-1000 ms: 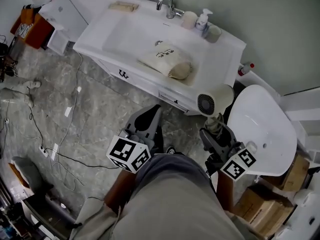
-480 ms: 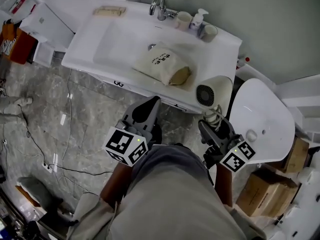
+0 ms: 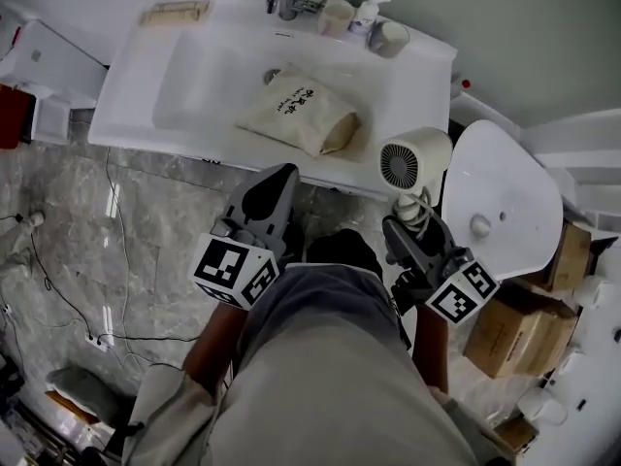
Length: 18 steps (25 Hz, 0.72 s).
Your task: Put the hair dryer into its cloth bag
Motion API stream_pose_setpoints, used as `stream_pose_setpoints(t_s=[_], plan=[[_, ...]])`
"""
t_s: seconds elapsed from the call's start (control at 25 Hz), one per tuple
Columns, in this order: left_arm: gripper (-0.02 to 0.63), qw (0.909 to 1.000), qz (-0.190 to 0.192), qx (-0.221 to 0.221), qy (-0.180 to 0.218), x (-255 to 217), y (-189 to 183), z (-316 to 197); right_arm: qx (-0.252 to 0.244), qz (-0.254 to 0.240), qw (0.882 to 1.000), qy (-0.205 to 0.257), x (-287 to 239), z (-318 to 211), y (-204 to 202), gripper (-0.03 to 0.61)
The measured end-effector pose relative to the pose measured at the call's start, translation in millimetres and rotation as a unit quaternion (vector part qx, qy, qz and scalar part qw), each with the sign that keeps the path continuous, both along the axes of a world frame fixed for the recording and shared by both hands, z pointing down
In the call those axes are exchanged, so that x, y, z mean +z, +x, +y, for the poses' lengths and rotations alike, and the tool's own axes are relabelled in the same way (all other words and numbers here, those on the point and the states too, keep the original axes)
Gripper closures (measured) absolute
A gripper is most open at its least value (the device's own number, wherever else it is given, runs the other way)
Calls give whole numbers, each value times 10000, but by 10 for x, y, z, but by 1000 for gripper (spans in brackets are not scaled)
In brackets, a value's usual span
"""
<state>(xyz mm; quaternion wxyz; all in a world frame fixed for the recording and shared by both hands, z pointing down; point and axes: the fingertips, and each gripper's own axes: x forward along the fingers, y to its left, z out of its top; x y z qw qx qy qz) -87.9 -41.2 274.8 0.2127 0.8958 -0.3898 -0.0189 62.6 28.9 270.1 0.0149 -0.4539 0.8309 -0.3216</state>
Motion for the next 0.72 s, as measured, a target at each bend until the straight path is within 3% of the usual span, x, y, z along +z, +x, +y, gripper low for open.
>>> stream_pose_setpoints(t_s=[0.36,0.72], plan=[[606,9991,-323,111,-252,276,116,-175,191,30,9995,-259,165,-58,90,296],[604,9944,-895,179,-527,691,333,-336,40,-126,9986,-508,378,-244,237,296]])
